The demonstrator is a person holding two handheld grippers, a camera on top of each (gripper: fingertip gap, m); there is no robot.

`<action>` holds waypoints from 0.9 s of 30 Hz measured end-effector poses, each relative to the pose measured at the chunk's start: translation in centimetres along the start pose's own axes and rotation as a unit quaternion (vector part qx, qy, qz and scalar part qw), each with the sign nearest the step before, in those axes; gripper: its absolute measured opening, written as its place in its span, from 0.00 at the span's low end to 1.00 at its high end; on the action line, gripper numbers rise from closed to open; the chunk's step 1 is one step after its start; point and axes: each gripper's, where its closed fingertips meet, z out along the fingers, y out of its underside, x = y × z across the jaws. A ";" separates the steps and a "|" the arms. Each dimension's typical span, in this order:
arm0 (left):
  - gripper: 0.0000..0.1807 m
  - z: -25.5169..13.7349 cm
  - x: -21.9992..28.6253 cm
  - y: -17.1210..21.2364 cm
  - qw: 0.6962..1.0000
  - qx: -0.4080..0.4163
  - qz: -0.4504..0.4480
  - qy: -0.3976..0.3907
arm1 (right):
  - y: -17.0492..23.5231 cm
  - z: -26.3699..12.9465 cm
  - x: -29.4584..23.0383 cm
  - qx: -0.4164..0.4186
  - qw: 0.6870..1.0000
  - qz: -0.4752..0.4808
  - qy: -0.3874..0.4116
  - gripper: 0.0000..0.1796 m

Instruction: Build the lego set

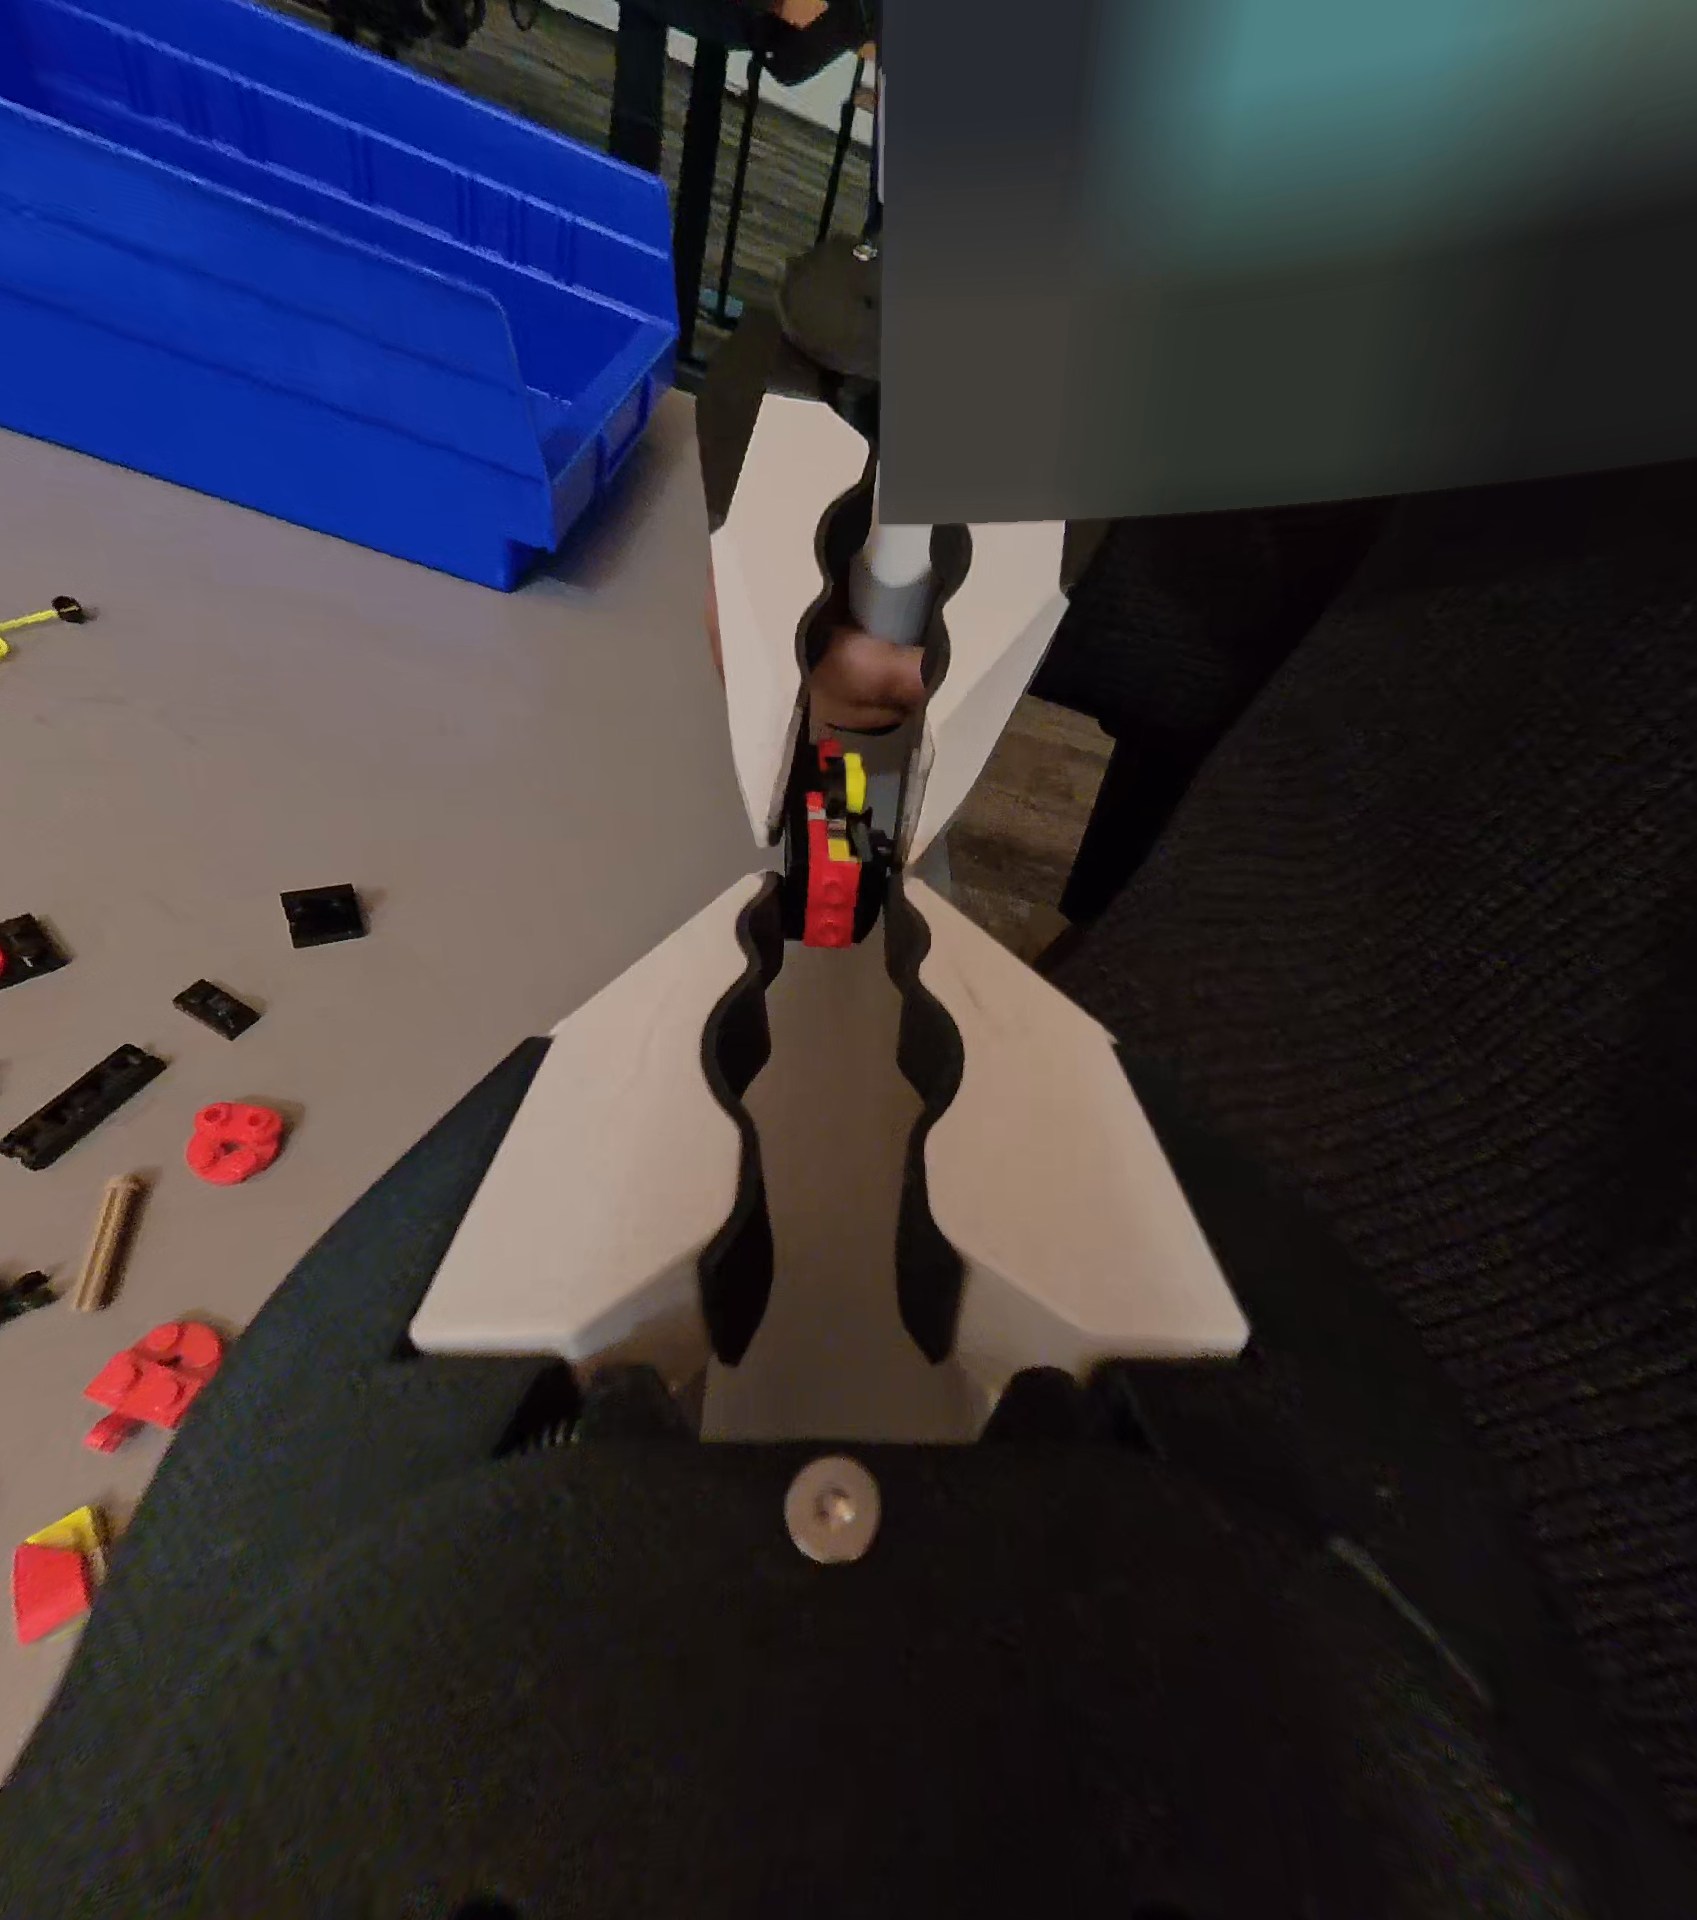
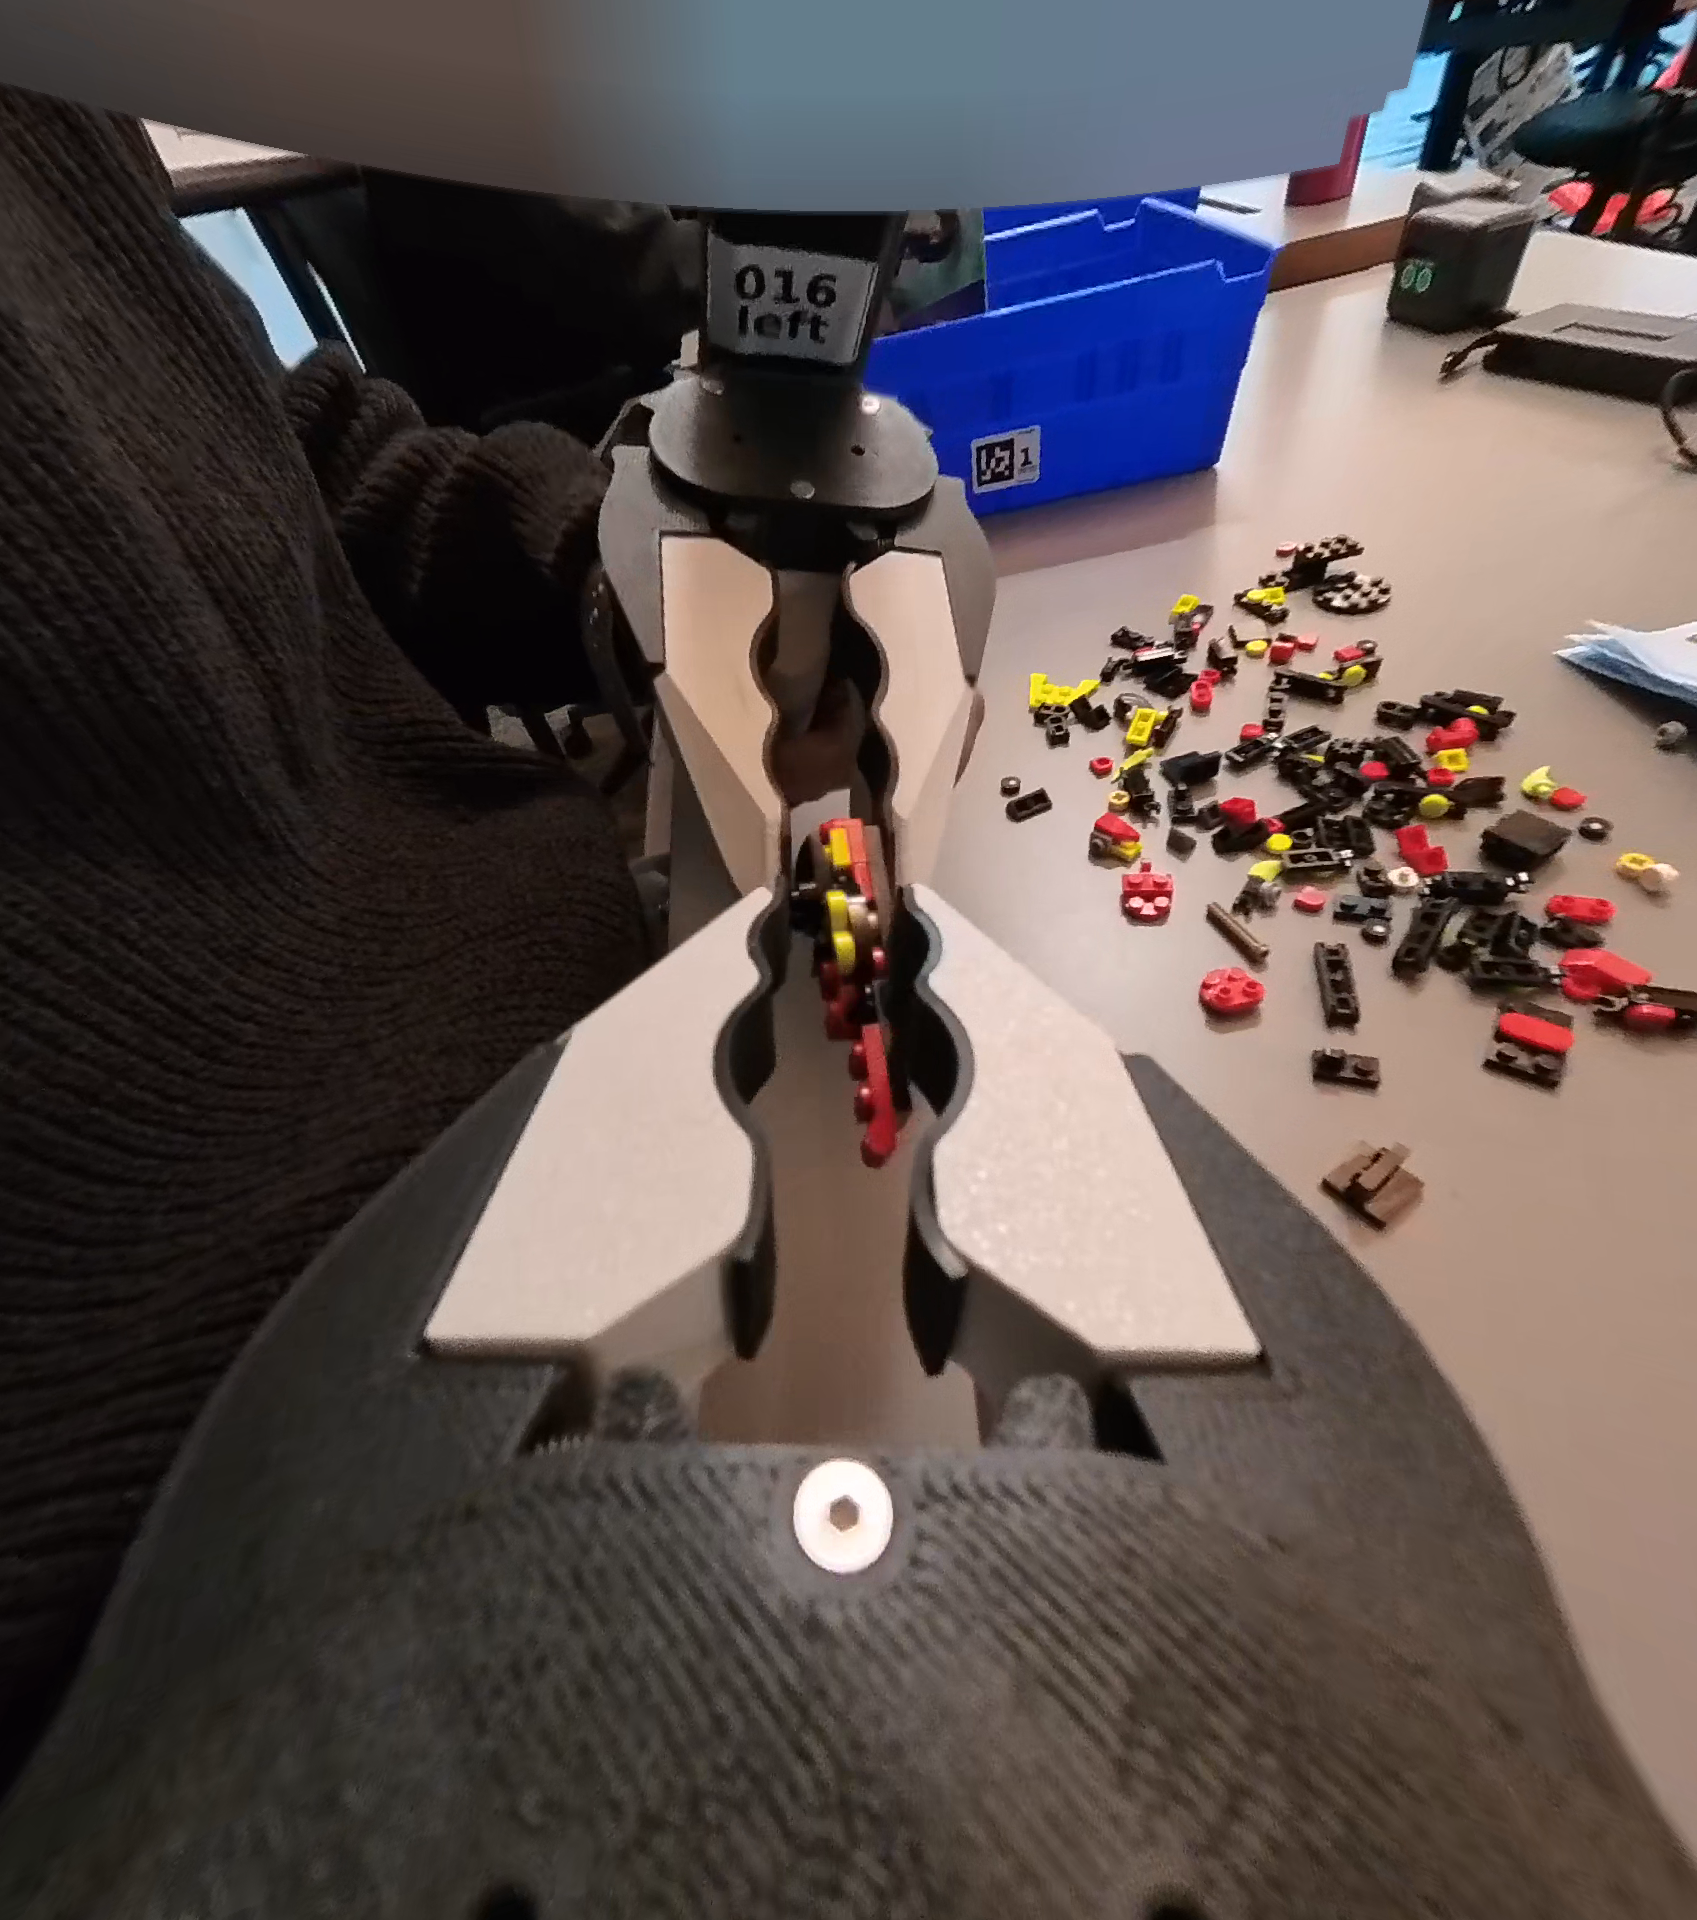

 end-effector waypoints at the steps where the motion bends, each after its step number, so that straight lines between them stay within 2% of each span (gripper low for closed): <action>1: 0.09 -0.1 -0.1 -0.2 1.000 0.008 -0.004 -0.001 | -0.2 -0.1 0.1 0.006 1.000 0.004 0.003 0.10; 12: 0.09 -1.5 -1.0 -2.6 0.995 0.087 -0.049 -0.002 | -1.5 -0.4 1.0 0.043 0.998 0.023 0.025 0.10; 27: 0.10 -2.0 0.2 -3.1 0.991 0.110 -0.055 0.046 | -2.0 -0.5 -0.2 0.063 0.993 0.095 -0.044 0.09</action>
